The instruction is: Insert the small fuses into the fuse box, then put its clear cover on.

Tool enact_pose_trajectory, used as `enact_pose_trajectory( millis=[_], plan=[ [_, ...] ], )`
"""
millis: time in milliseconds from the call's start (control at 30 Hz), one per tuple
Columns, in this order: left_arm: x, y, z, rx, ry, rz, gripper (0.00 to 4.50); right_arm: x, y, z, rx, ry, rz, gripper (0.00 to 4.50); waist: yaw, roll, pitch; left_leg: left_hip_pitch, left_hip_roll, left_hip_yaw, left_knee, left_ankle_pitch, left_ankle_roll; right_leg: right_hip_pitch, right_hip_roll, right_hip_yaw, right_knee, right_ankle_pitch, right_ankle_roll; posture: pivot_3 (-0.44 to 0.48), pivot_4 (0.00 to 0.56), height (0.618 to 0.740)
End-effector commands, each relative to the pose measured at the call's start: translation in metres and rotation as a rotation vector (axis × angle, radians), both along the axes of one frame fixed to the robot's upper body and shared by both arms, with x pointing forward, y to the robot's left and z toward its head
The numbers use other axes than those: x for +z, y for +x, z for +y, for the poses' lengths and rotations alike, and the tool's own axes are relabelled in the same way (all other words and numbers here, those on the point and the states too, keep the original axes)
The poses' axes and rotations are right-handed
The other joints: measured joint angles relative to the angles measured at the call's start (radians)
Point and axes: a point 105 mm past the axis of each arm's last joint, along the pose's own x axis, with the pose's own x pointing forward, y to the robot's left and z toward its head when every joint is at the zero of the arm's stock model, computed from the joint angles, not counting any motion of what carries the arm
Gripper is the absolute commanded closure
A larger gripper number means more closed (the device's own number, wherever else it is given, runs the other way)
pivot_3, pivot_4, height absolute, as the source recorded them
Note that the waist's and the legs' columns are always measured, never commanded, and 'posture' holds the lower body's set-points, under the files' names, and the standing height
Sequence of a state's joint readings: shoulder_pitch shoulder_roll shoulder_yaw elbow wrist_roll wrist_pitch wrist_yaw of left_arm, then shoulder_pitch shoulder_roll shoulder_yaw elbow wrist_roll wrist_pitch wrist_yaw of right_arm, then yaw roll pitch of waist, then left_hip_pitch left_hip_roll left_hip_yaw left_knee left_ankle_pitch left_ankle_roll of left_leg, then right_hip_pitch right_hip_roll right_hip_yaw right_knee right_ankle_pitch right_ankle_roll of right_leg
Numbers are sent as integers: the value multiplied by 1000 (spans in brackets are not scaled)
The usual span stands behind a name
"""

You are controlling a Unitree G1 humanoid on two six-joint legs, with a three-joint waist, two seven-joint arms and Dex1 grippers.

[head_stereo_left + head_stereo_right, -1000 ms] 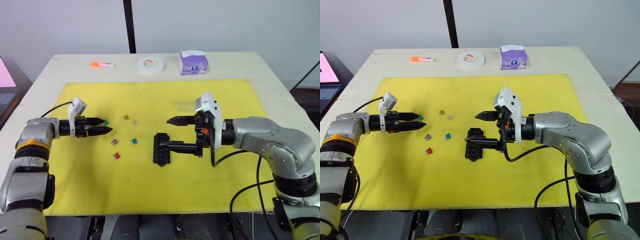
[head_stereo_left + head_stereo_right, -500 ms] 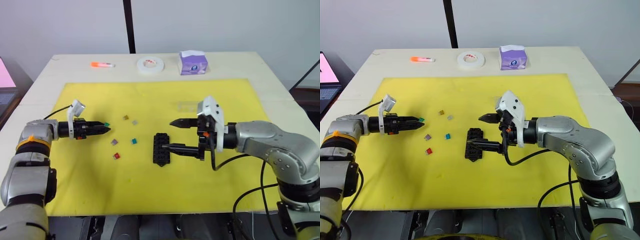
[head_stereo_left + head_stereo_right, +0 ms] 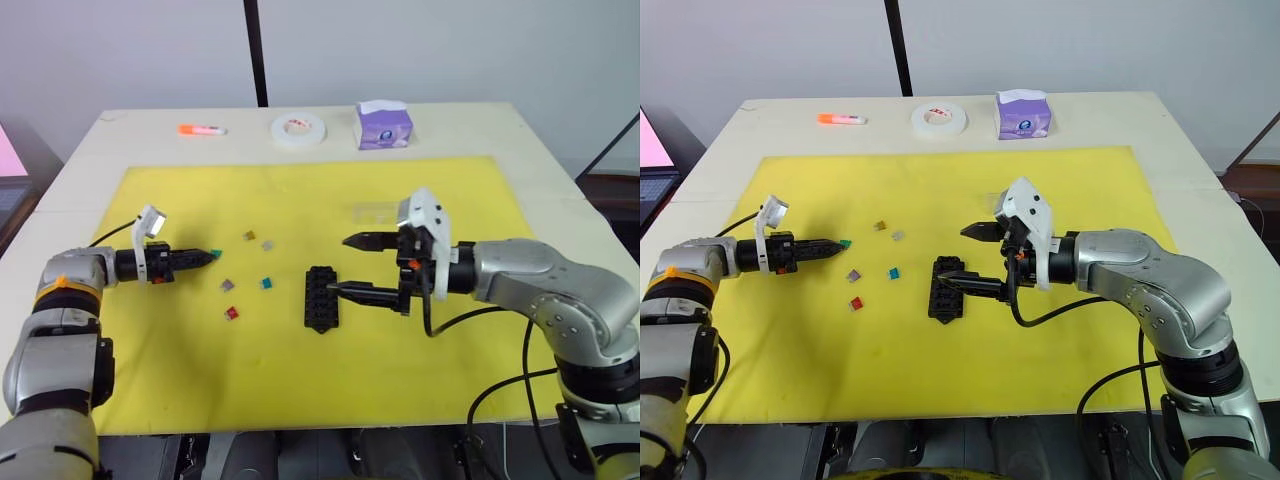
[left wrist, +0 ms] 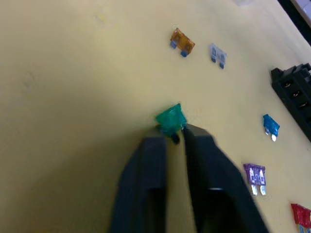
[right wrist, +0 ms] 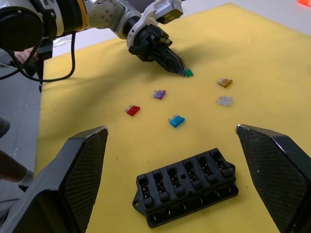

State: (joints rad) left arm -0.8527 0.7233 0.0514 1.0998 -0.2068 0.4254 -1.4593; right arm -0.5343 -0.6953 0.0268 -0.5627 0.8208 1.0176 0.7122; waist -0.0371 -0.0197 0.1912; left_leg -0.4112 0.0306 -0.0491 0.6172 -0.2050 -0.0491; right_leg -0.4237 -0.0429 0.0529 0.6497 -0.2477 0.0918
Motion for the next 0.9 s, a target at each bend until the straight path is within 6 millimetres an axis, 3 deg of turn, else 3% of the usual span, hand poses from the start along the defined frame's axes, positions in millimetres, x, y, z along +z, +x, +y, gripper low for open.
enact_pose_trajectory(
  millis=[33, 567, 900],
  plan=[
    [-6, -4, 0, 1, -20, 25, 4472, 8, 1, -2, -4, 0, -49, 0, -1, 0, 0, 0, 0, 0, 0, 0, 0, 0, 0, 0, 0, 0, 0, 0, 150, 740],
    [2, -1, 1, 19, -38, -23, 4472, 7, 7, -7, -17, -5, -47, 0, -4, 0, 0, 0, 0, 0, 0, 0, 0, 0, 0, 0, 0, -1, -1, 0, 150, 740],
    [46, -11, 5, -30, -121, -130, 4472, 12, 13, -10, -50, 29, -27, 0, -7, 0, 0, 0, 0, -1, -1, 0, 0, 0, 0, 0, 0, -1, -1, 0, 150, 740]
  ],
)
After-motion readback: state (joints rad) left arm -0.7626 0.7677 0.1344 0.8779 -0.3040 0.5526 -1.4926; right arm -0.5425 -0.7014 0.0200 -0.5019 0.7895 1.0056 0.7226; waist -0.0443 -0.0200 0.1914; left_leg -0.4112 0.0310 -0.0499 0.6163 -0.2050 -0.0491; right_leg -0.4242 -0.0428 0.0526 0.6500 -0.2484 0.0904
